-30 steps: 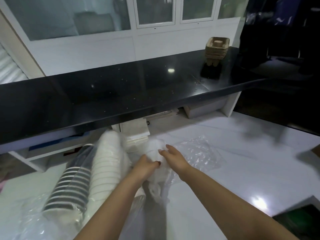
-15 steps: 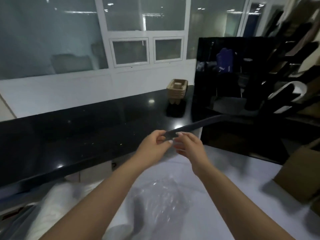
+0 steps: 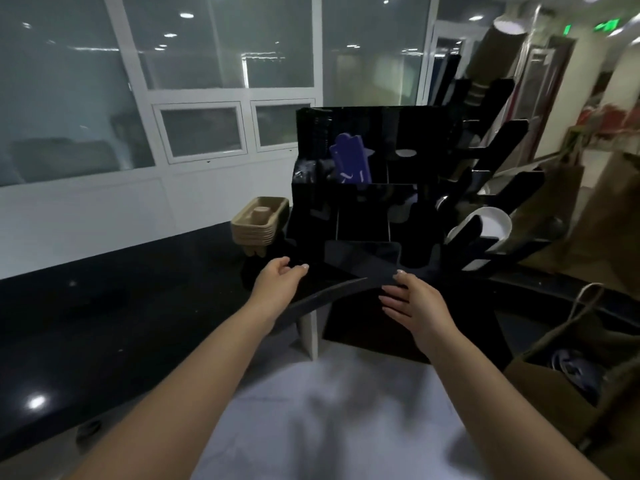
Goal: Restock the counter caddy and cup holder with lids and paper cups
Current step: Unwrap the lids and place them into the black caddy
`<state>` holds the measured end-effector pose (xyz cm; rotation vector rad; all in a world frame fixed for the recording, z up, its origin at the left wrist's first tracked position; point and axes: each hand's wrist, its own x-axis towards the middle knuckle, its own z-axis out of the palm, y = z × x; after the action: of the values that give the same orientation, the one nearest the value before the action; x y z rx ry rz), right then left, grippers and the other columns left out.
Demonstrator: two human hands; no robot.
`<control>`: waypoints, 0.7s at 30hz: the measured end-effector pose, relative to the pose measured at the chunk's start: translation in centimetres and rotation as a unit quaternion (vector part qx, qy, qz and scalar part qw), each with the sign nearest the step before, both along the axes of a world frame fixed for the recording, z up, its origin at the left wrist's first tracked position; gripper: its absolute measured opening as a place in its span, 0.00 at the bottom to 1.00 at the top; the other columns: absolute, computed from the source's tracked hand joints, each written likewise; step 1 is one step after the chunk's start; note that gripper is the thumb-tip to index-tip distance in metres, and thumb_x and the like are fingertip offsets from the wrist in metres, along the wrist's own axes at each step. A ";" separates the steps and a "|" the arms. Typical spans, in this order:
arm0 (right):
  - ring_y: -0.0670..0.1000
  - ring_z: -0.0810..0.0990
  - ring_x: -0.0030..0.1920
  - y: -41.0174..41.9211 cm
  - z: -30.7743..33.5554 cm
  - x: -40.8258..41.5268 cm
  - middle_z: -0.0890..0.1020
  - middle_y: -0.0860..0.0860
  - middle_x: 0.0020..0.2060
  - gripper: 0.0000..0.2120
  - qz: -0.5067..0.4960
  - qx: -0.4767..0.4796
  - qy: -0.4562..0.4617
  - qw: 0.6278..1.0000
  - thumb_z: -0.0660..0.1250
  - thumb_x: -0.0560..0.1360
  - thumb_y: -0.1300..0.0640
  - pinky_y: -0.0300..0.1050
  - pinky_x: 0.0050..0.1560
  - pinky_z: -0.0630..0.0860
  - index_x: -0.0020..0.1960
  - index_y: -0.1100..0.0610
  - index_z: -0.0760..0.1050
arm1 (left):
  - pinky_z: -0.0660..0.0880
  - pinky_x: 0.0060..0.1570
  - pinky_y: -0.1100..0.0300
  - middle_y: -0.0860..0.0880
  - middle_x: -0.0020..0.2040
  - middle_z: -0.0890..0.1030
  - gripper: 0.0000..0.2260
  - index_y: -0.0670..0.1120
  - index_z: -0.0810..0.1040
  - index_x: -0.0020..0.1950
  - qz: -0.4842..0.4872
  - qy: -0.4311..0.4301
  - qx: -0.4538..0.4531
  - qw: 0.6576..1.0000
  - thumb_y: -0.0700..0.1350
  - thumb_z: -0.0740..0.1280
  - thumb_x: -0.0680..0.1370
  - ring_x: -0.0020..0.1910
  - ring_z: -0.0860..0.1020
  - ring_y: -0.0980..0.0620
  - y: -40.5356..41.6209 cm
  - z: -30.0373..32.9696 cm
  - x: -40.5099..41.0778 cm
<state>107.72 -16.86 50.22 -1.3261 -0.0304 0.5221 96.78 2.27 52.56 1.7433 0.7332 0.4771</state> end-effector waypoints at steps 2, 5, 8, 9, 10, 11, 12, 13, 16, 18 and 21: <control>0.59 0.78 0.60 -0.6 -0.3 2.3 0.77 0.60 0.62 0.22 -0.022 0.018 0.023 0.999 0.63 0.80 0.51 0.51 0.57 0.77 0.71 0.59 0.67 | 0.65 0.62 0.58 0.47 0.73 0.68 0.29 0.46 0.60 0.77 0.026 -0.009 -0.013 1.000 0.51 0.65 0.79 0.70 0.68 0.48 0.1 -0.2 2.1; 0.60 0.74 0.63 -0.8 -0.4 4.8 0.73 0.60 0.64 0.26 -0.067 0.036 0.076 0.994 0.64 0.78 0.46 0.53 0.60 0.75 0.71 0.58 0.66 | 0.65 0.65 0.55 0.46 0.75 0.64 0.31 0.47 0.57 0.78 0.072 -0.018 -0.033 0.997 0.53 0.65 0.79 0.72 0.66 0.46 0.8 -0.4 4.5; 0.59 0.74 0.63 -0.6 0.0 6.9 0.73 0.59 0.63 0.27 -0.095 0.045 0.117 0.988 0.66 0.76 0.42 0.54 0.60 0.75 0.69 0.55 0.68 | 0.65 0.66 0.52 0.46 0.75 0.65 0.31 0.47 0.58 0.78 0.104 -0.015 -0.043 0.994 0.55 0.64 0.79 0.71 0.67 0.45 2.1 -0.1 6.6; 0.58 0.75 0.62 -0.5 0.0 7.6 0.74 0.58 0.63 0.27 -0.102 0.046 0.124 0.986 0.66 0.75 0.41 0.53 0.59 0.75 0.69 0.54 0.69 | 0.66 0.67 0.51 0.47 0.74 0.66 0.31 0.48 0.59 0.77 0.101 -0.015 -0.046 0.994 0.56 0.64 0.78 0.70 0.67 0.45 2.6 -0.1 7.2; 0.57 0.75 0.61 -0.4 0.1 8.2 0.75 0.57 0.62 0.27 -0.106 0.048 0.129 0.985 0.65 0.75 0.40 0.52 0.58 0.75 0.68 0.53 0.70 | 0.67 0.67 0.50 0.47 0.74 0.67 0.31 0.48 0.60 0.77 0.093 -0.013 -0.051 0.994 0.57 0.64 0.77 0.70 0.68 0.45 3.1 0.0 7.8; 0.56 0.75 0.59 -0.3 0.1 8.6 0.75 0.56 0.61 0.27 -0.107 0.051 0.133 0.984 0.65 0.75 0.39 0.52 0.57 0.75 0.68 0.53 0.70 | 0.68 0.67 0.49 0.48 0.73 0.68 0.32 0.49 0.61 0.77 0.084 -0.012 -0.055 0.995 0.58 0.65 0.76 0.69 0.69 0.45 3.5 0.0 8.3; 0.56 0.75 0.58 -0.3 -0.1 9.0 0.75 0.56 0.60 0.27 -0.107 0.054 0.137 0.983 0.65 0.75 0.39 0.52 0.56 0.75 0.68 0.53 0.70 | 0.69 0.67 0.48 0.48 0.72 0.69 0.32 0.50 0.63 0.76 0.077 -0.007 -0.060 0.995 0.59 0.66 0.75 0.68 0.70 0.45 3.9 0.0 8.7; 0.56 0.75 0.57 -0.2 -0.4 9.4 0.74 0.56 0.60 0.27 -0.108 0.053 0.140 0.983 0.65 0.75 0.39 0.52 0.56 0.75 0.68 0.53 0.69 | 0.70 0.66 0.47 0.48 0.71 0.71 0.32 0.50 0.65 0.75 0.073 -0.002 -0.059 0.996 0.60 0.67 0.74 0.66 0.72 0.45 4.4 -0.1 9.2; 0.58 0.76 0.58 -0.6 -1.5 10.1 0.73 0.59 0.61 0.30 -0.107 0.040 0.140 0.983 0.67 0.74 0.40 0.53 0.54 0.76 0.69 0.56 0.68 | 0.72 0.64 0.47 0.47 0.67 0.75 0.30 0.46 0.68 0.73 0.074 0.017 -0.058 0.995 0.59 0.66 0.75 0.63 0.75 0.44 5.6 -0.3 10.1; 0.59 0.77 0.58 -0.9 -2.1 10.5 0.74 0.60 0.60 0.29 -0.102 0.032 0.134 0.985 0.67 0.74 0.40 0.53 0.54 0.77 0.66 0.59 0.69 | 0.74 0.62 0.49 0.46 0.64 0.77 0.28 0.45 0.69 0.71 0.074 0.031 -0.063 0.995 0.58 0.67 0.76 0.60 0.77 0.44 6.2 -0.6 10.5; 0.59 0.79 0.56 -1.2 -2.6 10.9 0.76 0.60 0.57 0.26 -0.094 0.027 0.125 0.987 0.68 0.73 0.39 0.52 0.53 0.77 0.59 0.58 0.69 | 0.78 0.54 0.48 0.47 0.51 0.82 0.16 0.46 0.77 0.60 0.068 0.043 -0.012 0.997 0.52 0.66 0.76 0.48 0.81 0.45 6.4 -1.5 10.8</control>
<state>118.62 -18.01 47.58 -1.1895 0.2824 0.5197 107.54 8.68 51.09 1.7062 0.9213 0.4854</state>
